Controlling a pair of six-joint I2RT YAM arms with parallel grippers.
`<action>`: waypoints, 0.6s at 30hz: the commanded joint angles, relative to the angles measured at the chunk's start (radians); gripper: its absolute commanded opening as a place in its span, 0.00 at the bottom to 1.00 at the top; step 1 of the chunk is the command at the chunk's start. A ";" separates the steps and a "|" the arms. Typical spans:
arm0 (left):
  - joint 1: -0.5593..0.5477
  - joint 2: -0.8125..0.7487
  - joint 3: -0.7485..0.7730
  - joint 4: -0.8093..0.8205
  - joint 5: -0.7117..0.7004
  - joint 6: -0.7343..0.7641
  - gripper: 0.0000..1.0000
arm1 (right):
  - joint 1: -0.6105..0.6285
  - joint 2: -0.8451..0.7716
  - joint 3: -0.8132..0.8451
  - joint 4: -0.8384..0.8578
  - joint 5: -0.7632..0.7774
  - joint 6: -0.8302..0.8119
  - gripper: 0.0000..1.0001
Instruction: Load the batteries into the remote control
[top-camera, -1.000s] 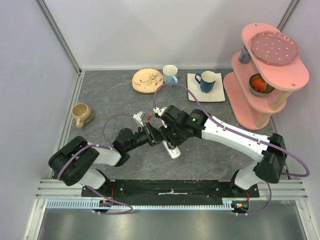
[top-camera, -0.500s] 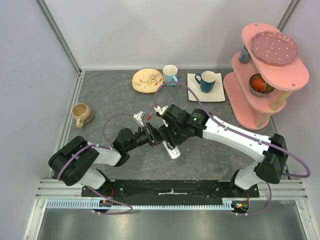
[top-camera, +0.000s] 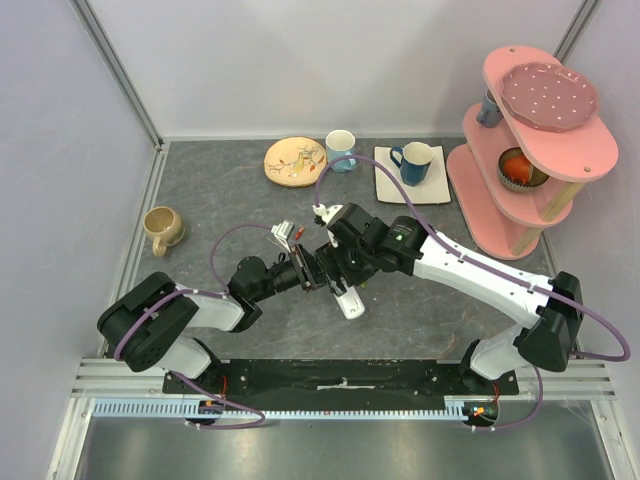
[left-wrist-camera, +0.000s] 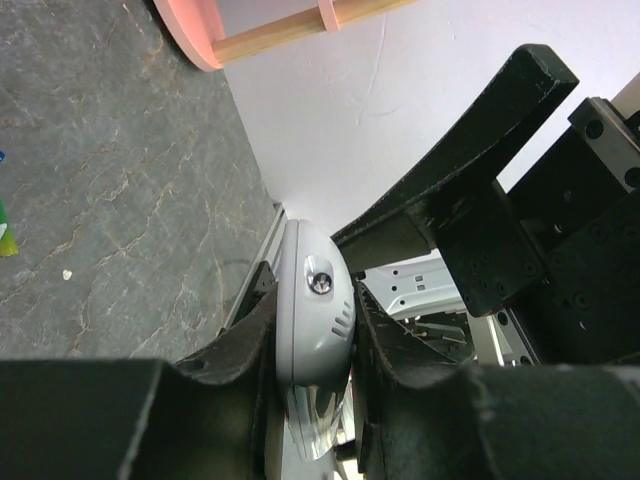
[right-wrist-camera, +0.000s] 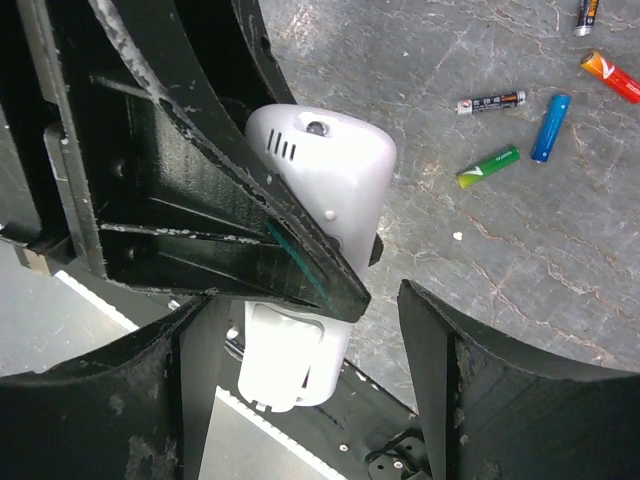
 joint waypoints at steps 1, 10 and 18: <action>-0.013 -0.006 0.039 0.064 0.023 -0.009 0.02 | -0.002 -0.035 0.030 0.083 -0.045 0.039 0.76; -0.015 -0.018 0.028 0.044 0.014 -0.006 0.02 | -0.002 -0.069 0.039 0.077 -0.025 0.039 0.77; 0.002 0.002 0.027 0.024 0.035 -0.019 0.02 | -0.044 -0.211 0.001 0.074 0.026 0.039 0.80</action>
